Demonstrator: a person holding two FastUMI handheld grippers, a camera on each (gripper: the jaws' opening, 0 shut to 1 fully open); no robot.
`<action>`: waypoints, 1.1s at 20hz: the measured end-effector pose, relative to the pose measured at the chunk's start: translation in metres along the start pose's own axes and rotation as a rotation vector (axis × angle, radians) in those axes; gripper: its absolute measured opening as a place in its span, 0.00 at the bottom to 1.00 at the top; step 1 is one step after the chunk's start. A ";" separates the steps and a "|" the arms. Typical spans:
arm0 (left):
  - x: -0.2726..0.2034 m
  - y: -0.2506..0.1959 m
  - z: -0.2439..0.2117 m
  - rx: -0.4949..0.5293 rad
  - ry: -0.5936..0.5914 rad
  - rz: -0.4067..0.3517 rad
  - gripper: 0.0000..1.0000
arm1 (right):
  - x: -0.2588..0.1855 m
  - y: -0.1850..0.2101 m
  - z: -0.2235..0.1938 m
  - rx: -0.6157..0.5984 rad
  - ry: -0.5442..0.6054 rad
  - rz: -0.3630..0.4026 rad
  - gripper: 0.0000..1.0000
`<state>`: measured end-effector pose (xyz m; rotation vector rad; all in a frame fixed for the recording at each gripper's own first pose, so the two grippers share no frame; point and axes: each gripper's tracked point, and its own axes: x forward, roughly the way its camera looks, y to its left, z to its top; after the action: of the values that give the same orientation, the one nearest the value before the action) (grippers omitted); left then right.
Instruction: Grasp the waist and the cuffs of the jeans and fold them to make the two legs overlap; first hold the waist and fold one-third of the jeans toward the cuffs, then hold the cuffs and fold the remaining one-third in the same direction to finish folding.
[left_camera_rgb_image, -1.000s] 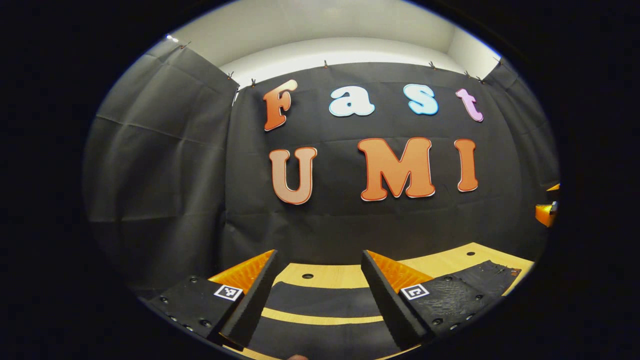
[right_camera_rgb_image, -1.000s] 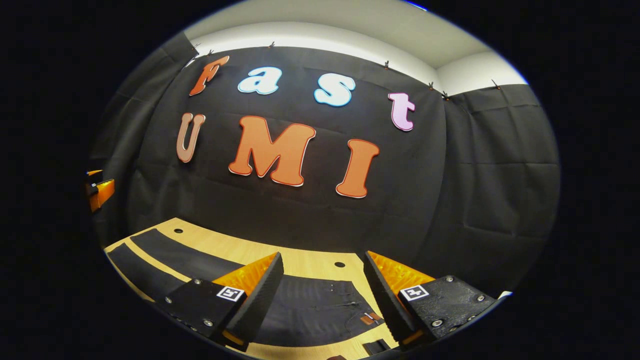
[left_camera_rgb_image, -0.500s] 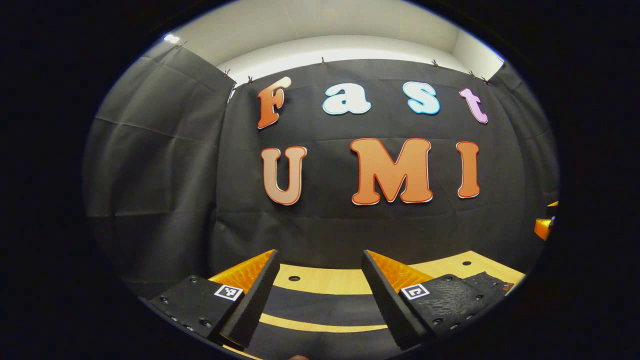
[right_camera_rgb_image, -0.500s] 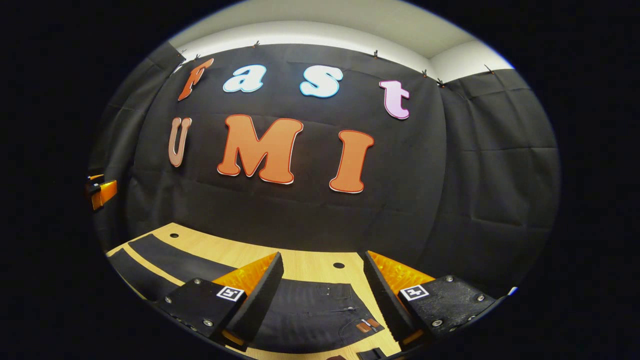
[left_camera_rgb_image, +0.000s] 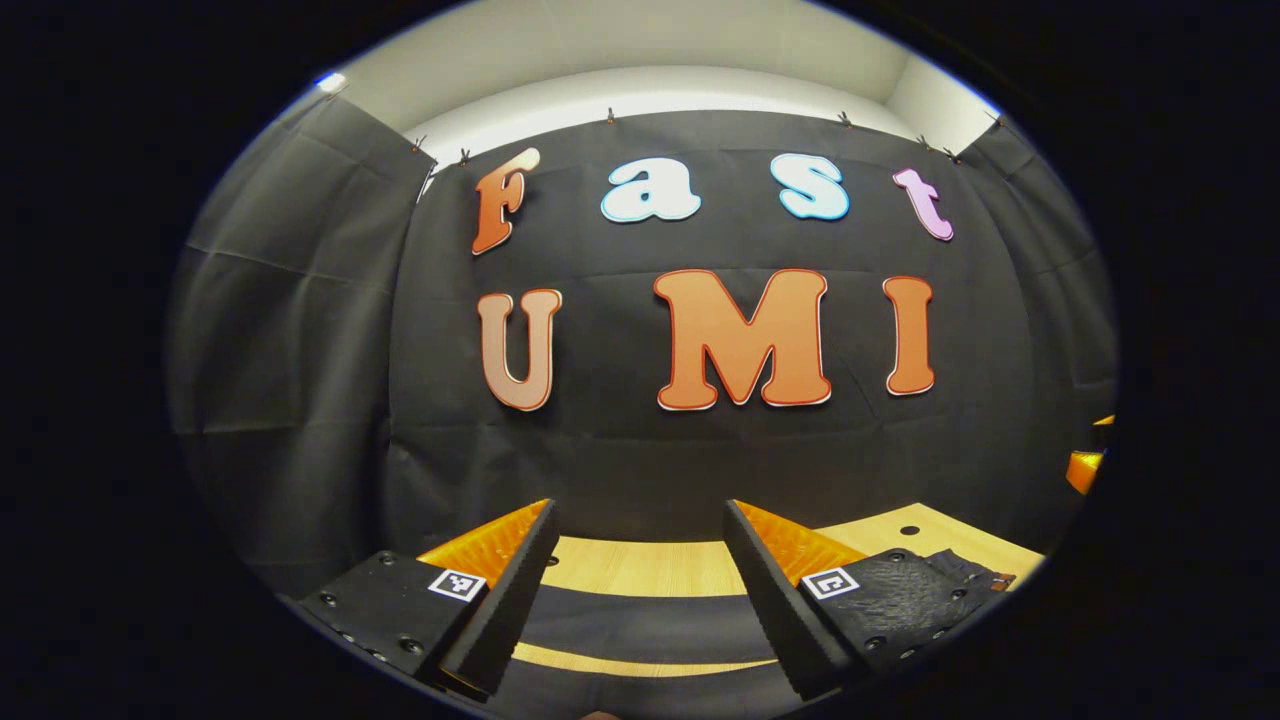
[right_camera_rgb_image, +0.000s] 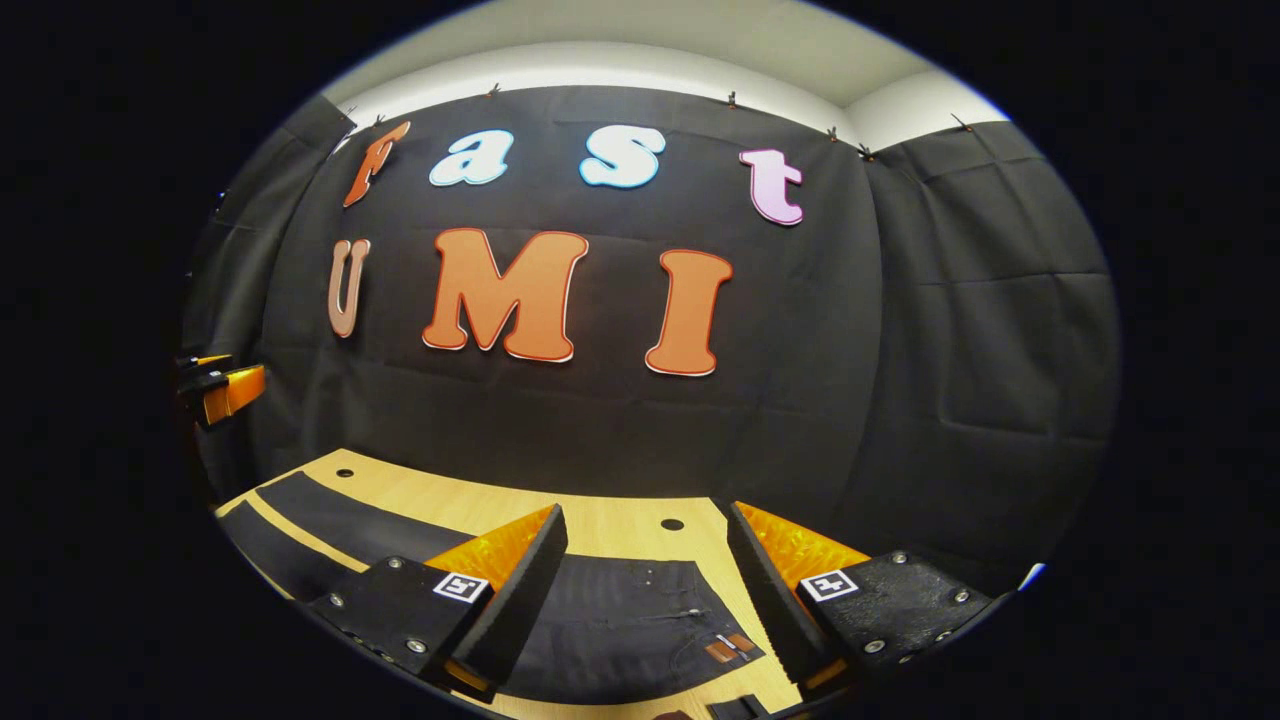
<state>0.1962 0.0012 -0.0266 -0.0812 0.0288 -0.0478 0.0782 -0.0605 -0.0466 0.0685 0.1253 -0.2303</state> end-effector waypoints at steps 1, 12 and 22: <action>0.000 -0.003 0.000 0.004 -0.005 -0.004 1.00 | -0.001 -0.004 -0.003 0.005 0.002 -0.008 0.98; -0.008 0.055 -0.048 -0.019 0.173 0.083 0.99 | 0.020 -0.030 -0.054 0.141 0.175 -0.034 0.98; -0.061 0.181 -0.167 -0.309 0.542 0.292 0.99 | 0.042 -0.055 -0.148 0.320 0.515 -0.052 0.97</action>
<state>0.1389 0.1708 -0.2058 -0.3704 0.5901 0.2293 0.0887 -0.1112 -0.2019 0.4437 0.6032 -0.2790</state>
